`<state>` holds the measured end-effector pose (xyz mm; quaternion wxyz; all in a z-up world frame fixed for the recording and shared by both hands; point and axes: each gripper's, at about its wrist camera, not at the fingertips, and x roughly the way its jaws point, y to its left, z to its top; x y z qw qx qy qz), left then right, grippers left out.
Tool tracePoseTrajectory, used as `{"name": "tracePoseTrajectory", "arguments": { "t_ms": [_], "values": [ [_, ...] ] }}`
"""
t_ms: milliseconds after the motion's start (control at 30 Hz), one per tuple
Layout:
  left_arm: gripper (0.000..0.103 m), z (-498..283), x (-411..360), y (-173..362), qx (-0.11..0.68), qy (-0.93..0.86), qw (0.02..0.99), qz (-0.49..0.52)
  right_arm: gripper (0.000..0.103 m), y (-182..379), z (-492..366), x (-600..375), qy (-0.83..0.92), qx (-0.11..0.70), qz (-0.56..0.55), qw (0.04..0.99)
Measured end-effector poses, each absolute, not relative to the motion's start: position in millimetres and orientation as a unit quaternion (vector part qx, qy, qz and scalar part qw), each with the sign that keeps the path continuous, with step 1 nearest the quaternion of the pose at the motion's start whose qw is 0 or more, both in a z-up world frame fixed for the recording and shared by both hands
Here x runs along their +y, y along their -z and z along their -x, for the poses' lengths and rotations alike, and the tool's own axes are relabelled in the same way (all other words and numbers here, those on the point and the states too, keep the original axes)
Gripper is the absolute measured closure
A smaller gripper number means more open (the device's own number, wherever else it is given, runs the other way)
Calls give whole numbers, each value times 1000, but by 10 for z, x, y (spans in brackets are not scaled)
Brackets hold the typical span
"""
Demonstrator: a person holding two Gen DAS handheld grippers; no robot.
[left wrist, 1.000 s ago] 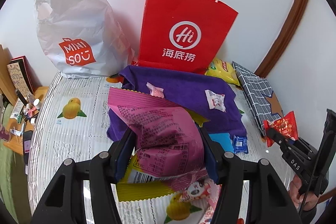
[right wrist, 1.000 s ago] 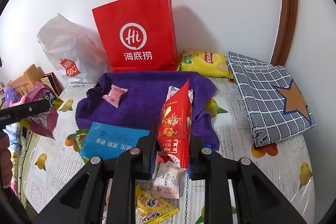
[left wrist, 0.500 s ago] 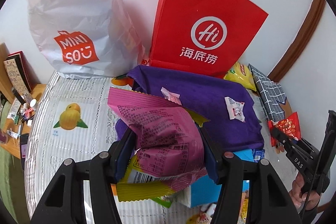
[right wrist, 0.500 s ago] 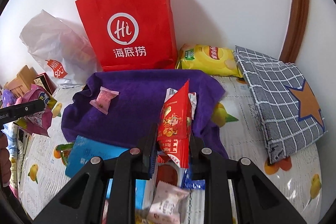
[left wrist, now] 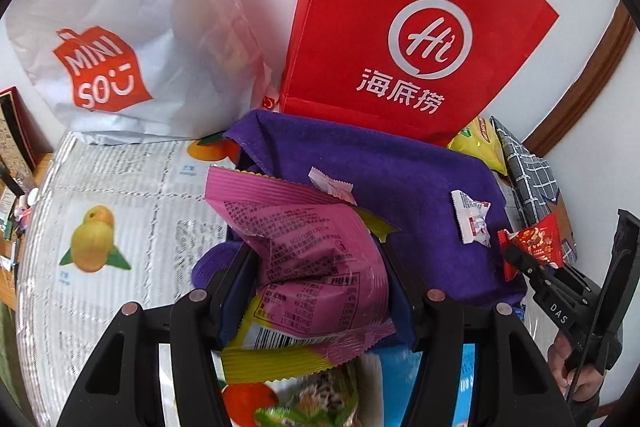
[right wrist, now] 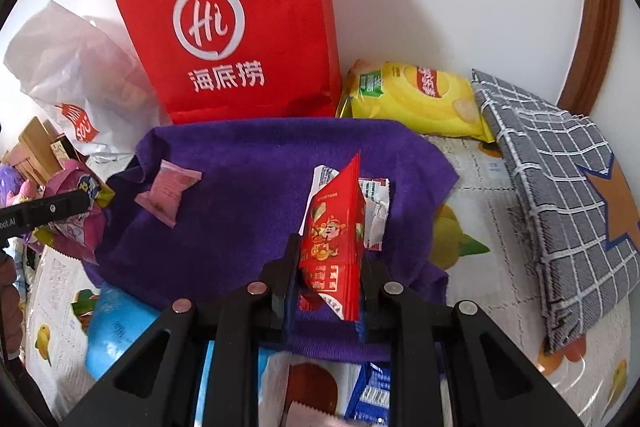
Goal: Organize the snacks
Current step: 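Carry the red packet toward the purple towel with the right tool while the left carries the pink bag, then lower the red packet onto the towel with the right tool while the left lowers the pink bag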
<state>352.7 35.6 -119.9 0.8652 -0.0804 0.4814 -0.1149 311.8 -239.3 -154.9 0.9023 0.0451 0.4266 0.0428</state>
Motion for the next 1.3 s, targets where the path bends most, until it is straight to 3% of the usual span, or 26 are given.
{"name": "tracePoseTrajectory", "arguments": {
  "t_ms": [800,867,933,1033,1100,1300],
  "values": [
    [44,-3750,78,1617,510,129,846,86,80,1948,-3406,-2349,-78,470,-44,878],
    [44,-3744,73,1617,510,130,847,83,74,1936,-3393,-2339,-77,465,-39,881],
    [44,-3745,50,1621,510,131,846,79,57,1903,-3367,-2353,-76,457,-36,886],
    [41,-3740,14,1618,511,131,846,71,46,1834,-3307,-2390,-71,443,-30,893],
    [30,-3731,-15,1594,507,125,851,60,43,1785,-3280,-2431,-65,440,-28,895],
    [25,-3658,-19,1466,493,113,862,43,39,1656,-3121,-2720,-30,428,-53,902]
  ]
}}
